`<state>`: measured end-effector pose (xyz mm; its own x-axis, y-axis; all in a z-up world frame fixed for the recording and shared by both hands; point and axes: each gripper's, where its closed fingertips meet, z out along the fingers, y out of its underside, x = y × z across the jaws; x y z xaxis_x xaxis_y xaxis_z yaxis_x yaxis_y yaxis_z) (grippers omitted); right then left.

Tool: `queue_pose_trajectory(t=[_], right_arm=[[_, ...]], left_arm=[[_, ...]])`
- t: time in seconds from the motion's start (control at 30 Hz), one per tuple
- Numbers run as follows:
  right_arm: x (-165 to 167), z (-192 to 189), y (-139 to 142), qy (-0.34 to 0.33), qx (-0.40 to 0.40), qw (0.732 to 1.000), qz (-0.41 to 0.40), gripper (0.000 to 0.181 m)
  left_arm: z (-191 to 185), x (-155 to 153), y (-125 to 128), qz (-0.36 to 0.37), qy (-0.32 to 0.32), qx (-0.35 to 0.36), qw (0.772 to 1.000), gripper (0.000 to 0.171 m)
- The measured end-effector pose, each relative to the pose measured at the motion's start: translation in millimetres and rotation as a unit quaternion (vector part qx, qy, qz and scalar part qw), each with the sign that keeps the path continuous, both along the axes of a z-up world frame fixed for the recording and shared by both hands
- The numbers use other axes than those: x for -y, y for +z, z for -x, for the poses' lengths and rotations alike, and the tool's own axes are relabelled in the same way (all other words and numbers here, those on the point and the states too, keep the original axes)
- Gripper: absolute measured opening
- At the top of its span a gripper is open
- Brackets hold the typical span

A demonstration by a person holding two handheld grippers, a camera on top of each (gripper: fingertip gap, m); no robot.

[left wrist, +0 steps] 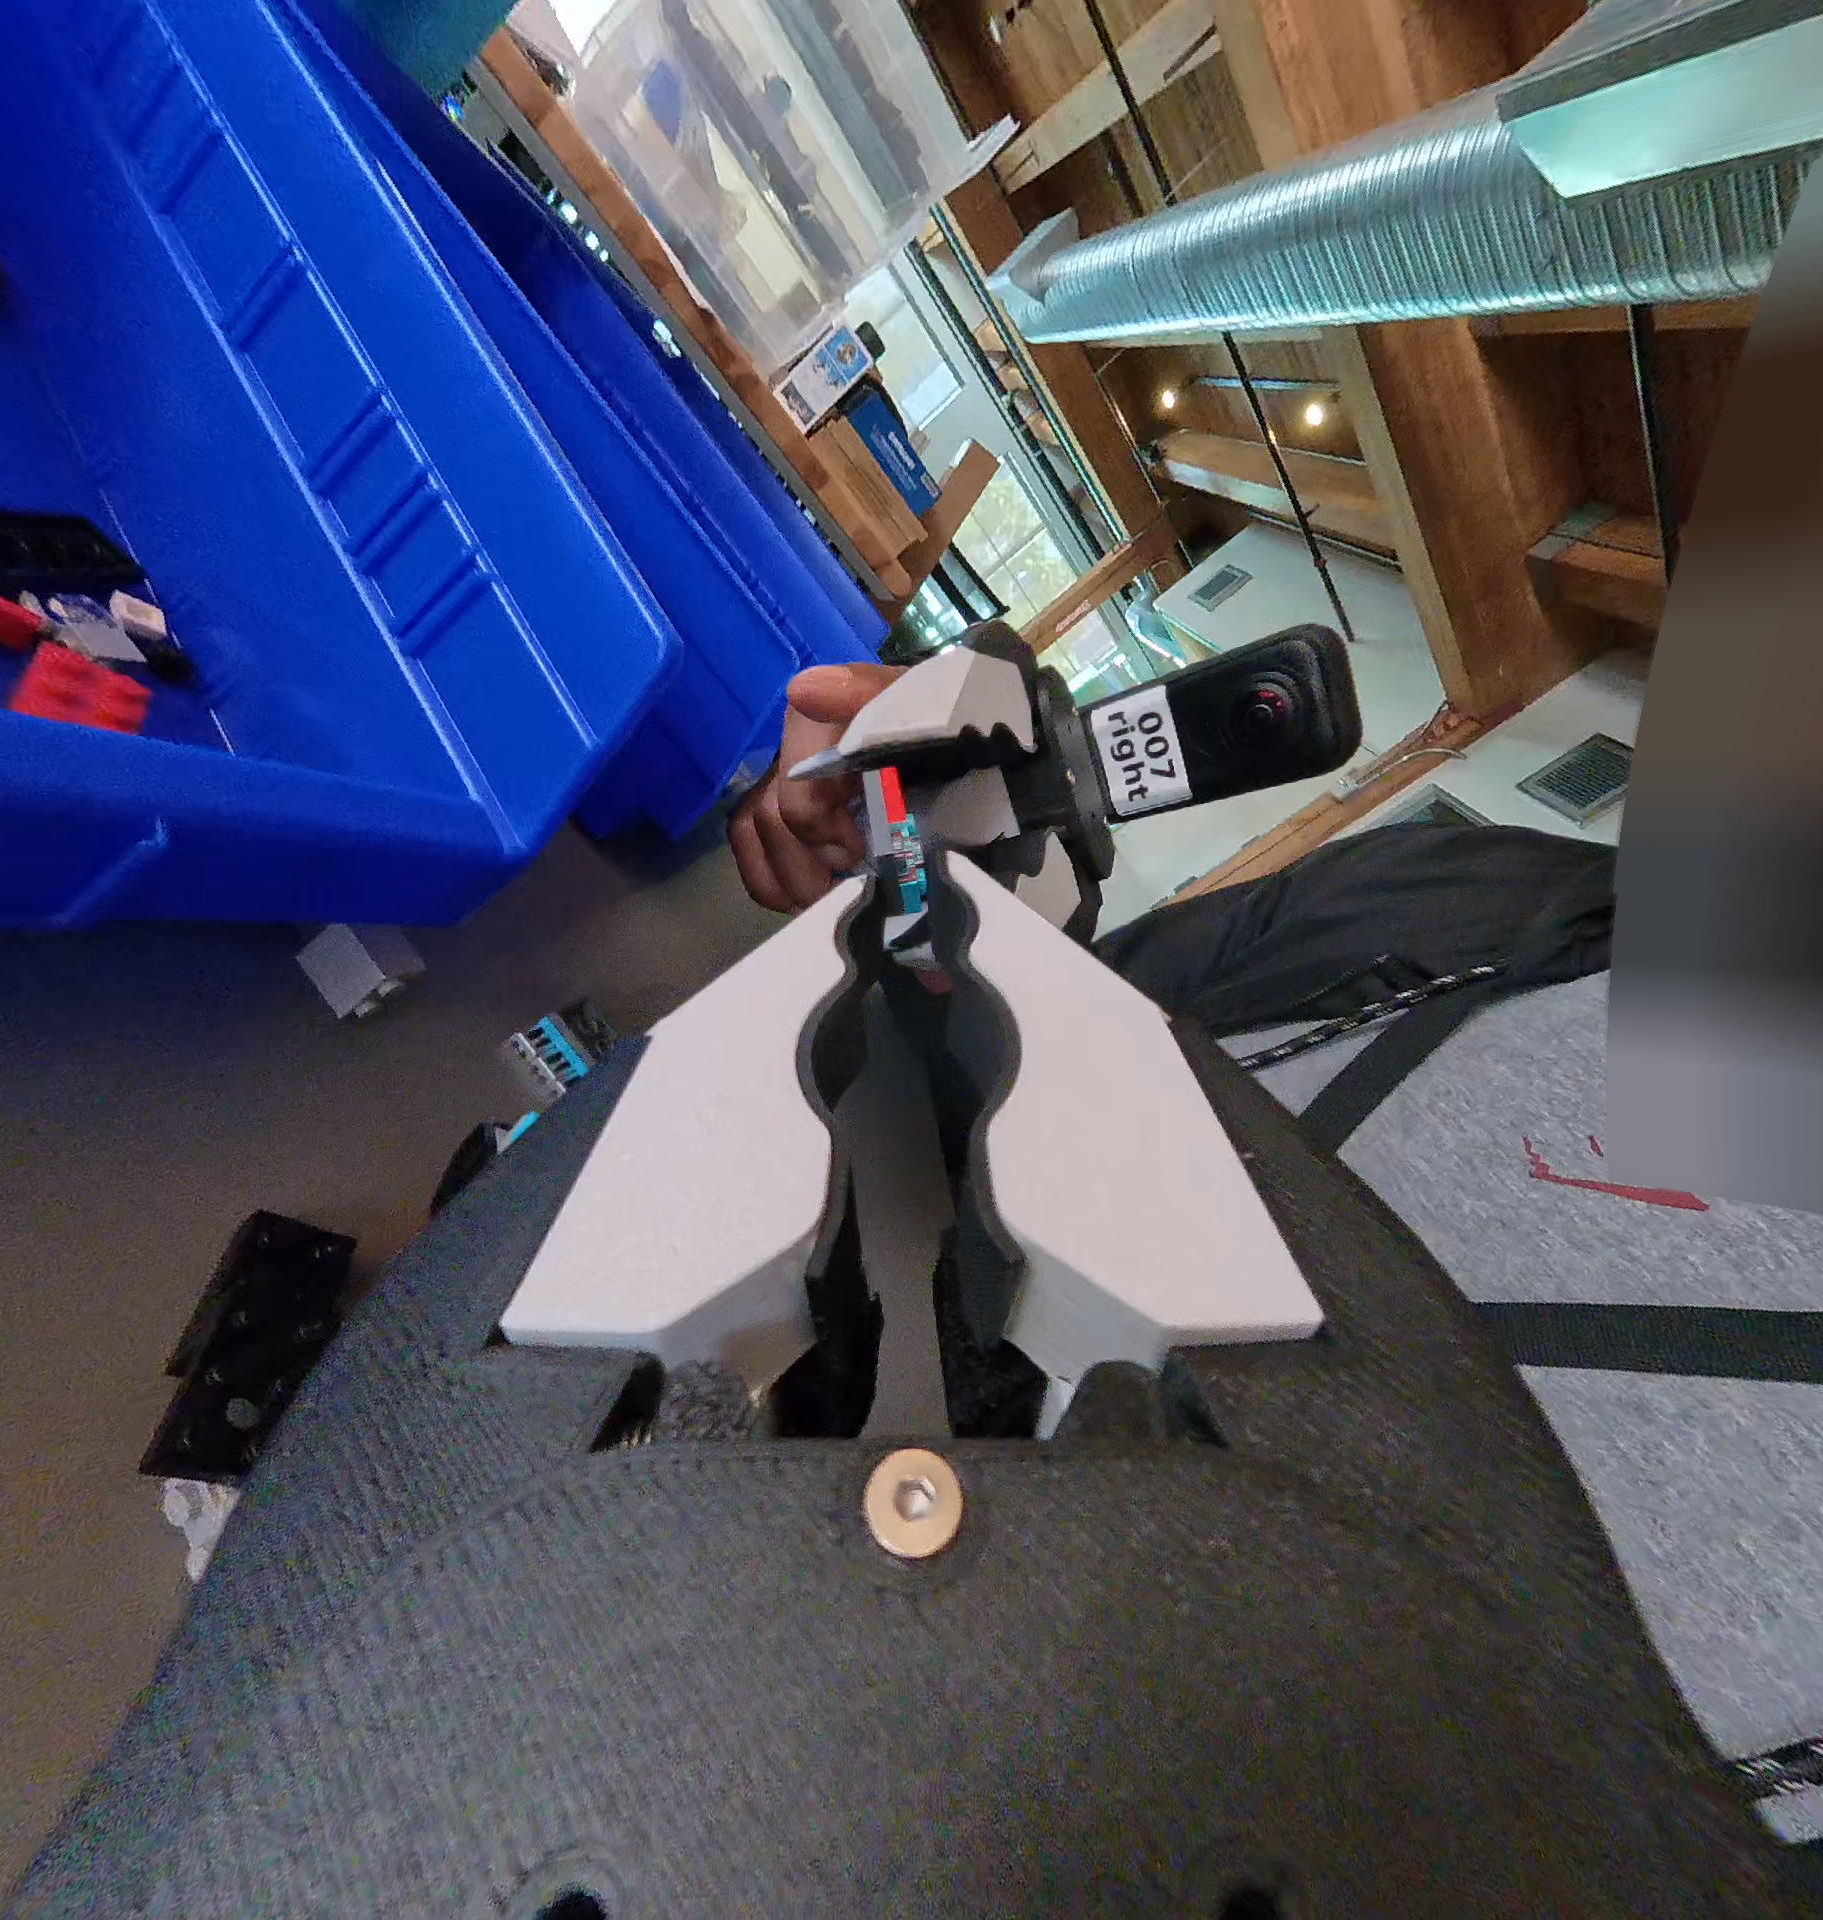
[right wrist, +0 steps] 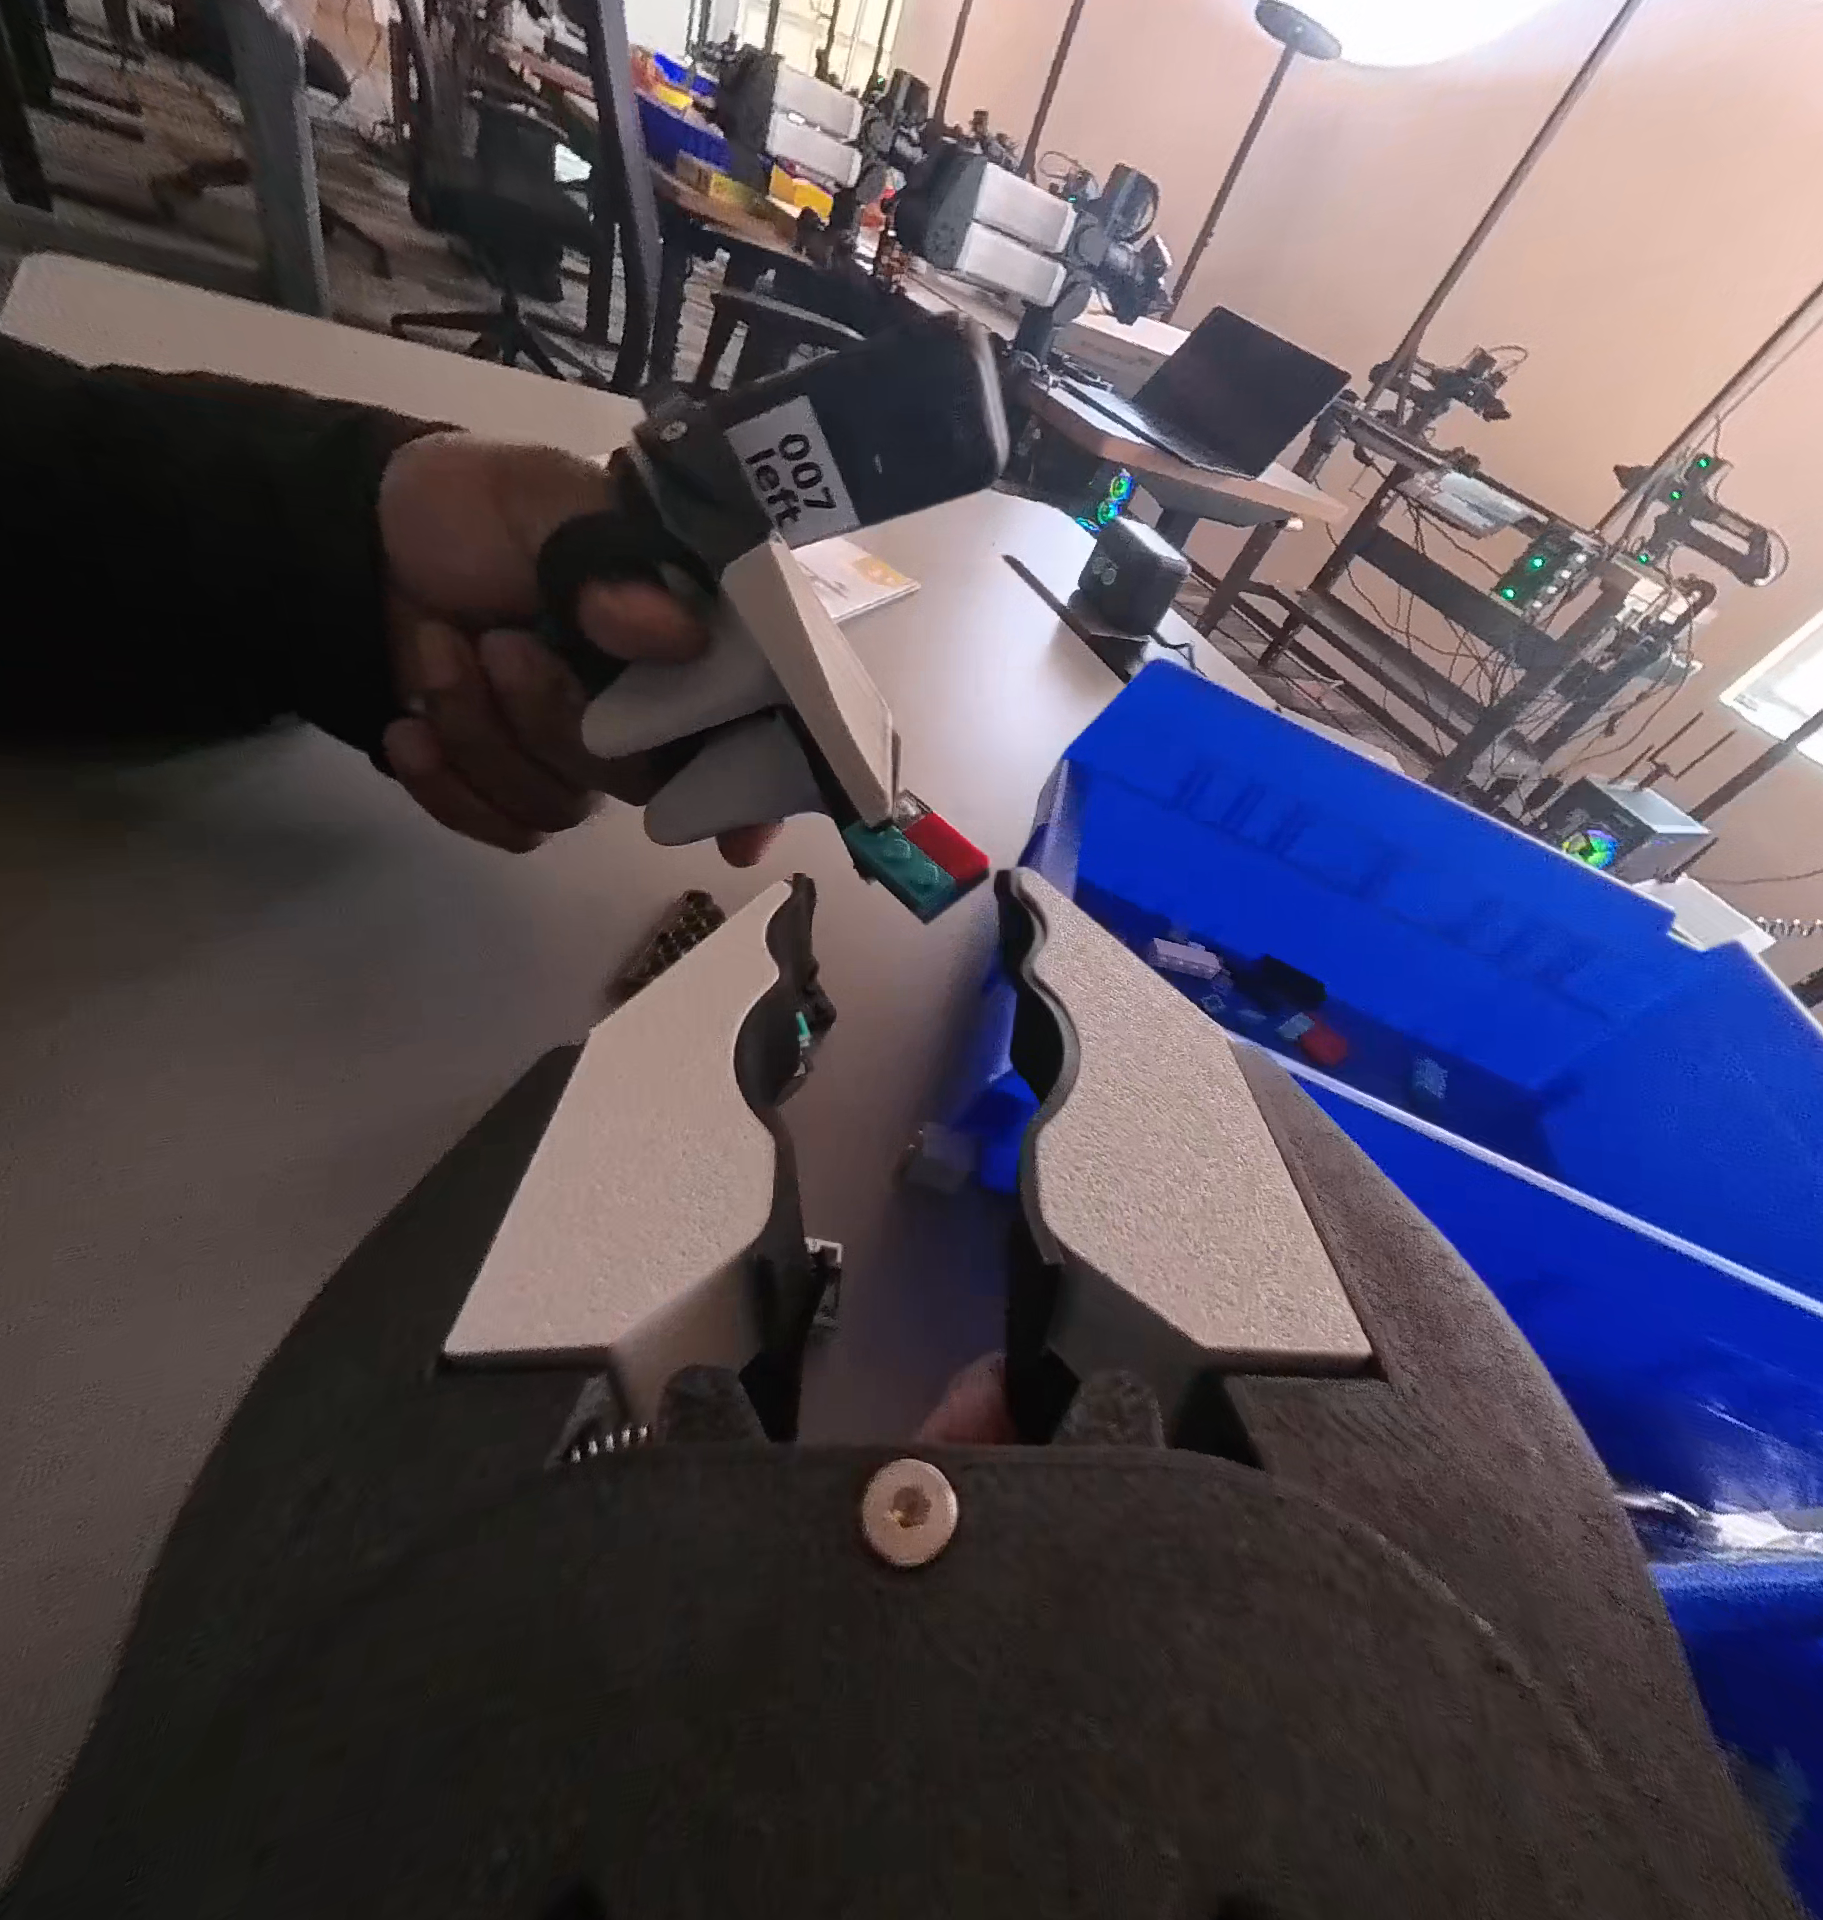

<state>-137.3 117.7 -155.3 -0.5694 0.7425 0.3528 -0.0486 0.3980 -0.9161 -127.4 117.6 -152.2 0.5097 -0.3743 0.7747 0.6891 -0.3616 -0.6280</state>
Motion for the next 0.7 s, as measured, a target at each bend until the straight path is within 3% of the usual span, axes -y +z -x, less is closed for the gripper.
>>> queue_pose_trajectory(t=[0.4, 0.7], right_arm=[[-1.0, -4.0, -11.3, -0.006, -0.022, 0.997, -0.072, 0.025], [-16.6, -10.7, -16.2, -0.051, 0.007, 0.999, 0.008, 0.020]], left_arm=[[-10.0, -1.9, -13.9, 0.034, -0.024, -0.019, 0.999, 0.009], [3.7, -7.8, -14.9, 0.003, 0.035, -0.136, 0.990, 0.021]])
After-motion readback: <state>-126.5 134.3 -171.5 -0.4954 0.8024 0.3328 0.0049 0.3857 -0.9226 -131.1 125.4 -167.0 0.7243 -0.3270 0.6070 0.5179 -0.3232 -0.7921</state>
